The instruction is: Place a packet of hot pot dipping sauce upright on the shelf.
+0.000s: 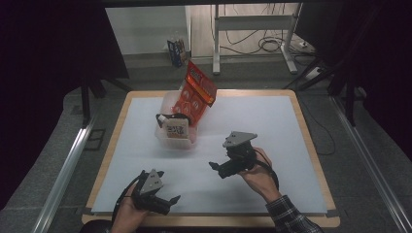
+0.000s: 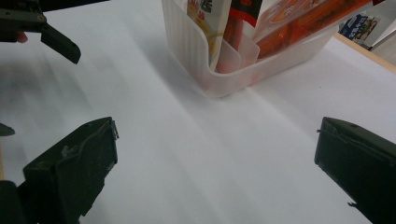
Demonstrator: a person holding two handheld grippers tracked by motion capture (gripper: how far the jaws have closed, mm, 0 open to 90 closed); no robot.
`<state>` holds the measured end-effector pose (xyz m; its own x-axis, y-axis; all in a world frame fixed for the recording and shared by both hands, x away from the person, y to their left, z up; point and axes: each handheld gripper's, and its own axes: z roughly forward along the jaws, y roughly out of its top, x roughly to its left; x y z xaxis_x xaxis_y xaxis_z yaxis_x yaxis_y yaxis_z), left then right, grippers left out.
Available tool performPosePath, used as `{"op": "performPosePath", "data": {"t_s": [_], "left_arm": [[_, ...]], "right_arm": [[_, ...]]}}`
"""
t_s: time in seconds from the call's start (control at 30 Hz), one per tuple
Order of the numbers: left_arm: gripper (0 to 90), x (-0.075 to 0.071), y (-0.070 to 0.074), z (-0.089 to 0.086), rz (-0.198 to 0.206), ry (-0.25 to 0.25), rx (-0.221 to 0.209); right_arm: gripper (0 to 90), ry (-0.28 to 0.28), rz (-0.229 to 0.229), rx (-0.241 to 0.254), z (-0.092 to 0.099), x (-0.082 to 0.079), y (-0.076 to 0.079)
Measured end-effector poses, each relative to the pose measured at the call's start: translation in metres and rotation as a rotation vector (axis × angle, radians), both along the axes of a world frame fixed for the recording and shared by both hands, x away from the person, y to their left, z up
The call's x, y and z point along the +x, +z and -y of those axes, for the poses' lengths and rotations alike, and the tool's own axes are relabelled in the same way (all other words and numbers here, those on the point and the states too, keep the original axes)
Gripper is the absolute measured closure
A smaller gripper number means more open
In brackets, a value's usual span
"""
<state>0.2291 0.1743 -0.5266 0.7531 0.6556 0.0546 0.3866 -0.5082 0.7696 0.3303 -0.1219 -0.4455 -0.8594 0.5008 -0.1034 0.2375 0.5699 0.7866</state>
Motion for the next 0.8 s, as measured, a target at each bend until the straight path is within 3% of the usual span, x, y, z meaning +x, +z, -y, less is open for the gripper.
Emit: {"op": "performPosePath", "data": {"t_s": [0.5, 0.8], "left_arm": [[2.3, 0.0, 0.0, 0.0, 0.005, 0.001, 0.007], [2.3, 0.0, 0.0, 0.0, 0.006, 0.003, 0.002]], "right_arm": [[0.0, -0.006, -0.02, -0.023, 0.009, -0.012, -0.011], [0.0, -0.029, -0.028, 0.01, 0.018, -0.018, -0.015]]}}
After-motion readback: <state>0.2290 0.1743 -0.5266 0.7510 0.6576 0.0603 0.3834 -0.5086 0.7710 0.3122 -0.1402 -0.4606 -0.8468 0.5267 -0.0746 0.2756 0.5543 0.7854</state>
